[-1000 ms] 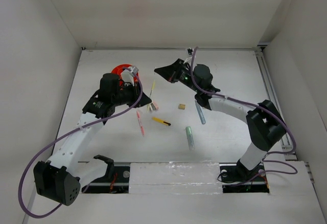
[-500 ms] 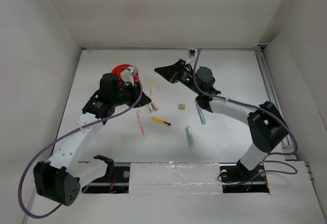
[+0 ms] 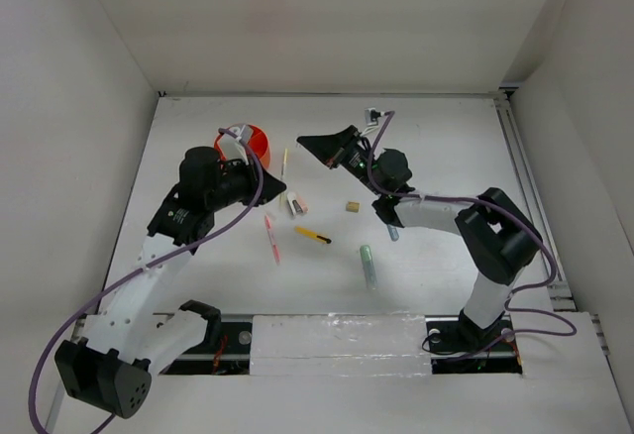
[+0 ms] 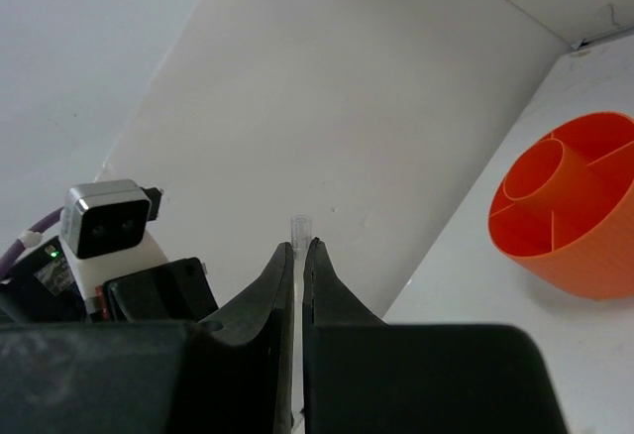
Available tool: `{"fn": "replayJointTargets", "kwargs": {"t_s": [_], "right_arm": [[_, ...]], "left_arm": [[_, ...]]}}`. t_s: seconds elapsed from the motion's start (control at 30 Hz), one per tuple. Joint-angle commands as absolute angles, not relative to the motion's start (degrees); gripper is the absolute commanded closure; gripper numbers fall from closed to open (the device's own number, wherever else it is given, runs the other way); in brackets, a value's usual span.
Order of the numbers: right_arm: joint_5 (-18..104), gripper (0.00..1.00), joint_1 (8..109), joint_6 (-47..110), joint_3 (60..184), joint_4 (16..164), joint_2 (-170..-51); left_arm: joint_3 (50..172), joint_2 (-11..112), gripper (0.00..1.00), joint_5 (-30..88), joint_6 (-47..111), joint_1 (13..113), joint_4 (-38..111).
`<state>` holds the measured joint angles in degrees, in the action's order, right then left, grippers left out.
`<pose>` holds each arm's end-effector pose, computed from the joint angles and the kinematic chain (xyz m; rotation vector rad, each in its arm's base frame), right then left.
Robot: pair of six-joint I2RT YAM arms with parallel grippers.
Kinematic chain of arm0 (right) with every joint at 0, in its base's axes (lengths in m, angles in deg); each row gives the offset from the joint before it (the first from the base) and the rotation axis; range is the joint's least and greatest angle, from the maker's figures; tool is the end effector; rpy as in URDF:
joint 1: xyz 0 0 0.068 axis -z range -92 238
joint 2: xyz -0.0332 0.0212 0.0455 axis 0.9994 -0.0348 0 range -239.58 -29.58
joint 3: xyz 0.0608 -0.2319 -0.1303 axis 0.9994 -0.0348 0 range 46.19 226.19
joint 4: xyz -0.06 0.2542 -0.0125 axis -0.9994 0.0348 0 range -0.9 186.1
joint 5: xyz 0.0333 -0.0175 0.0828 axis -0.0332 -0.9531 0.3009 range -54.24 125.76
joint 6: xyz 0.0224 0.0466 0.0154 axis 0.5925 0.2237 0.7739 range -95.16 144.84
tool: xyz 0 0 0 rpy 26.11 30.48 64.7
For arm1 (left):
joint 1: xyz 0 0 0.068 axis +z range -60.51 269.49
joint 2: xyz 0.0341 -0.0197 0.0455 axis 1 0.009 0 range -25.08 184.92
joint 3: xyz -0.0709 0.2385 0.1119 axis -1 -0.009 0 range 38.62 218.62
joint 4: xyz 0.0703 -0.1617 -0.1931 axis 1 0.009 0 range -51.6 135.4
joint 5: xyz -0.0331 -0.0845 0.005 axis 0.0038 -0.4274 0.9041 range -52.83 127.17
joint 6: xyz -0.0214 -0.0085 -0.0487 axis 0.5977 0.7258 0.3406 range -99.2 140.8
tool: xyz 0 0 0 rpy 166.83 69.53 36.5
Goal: Sort the stationery into containers
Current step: Cap the pen
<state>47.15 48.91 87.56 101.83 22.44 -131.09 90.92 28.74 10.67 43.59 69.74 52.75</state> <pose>0.2969 0.2504 0.2768 0.0873 1.3949 1.6427 0.1947 -0.0866 0.3511 0.2866 1.9029 -0.9348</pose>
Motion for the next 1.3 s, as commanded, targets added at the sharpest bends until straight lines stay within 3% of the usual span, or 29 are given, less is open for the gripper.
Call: {"fn": "replayJointTargets", "kwargs": {"t_s": [0.0,1.27], "right_arm": [[44.8,1.0,47.9,88.8,103.1,14.7,-130.2],[44.6,1.0,47.4,90.3,108.3,14.0,-135.3]], "left_arm": [[90.2,28.4,1.0,10.1,44.2,69.9,50.4],[90.2,30.7,1.0,7.2,43.7,69.9,50.4]]}}
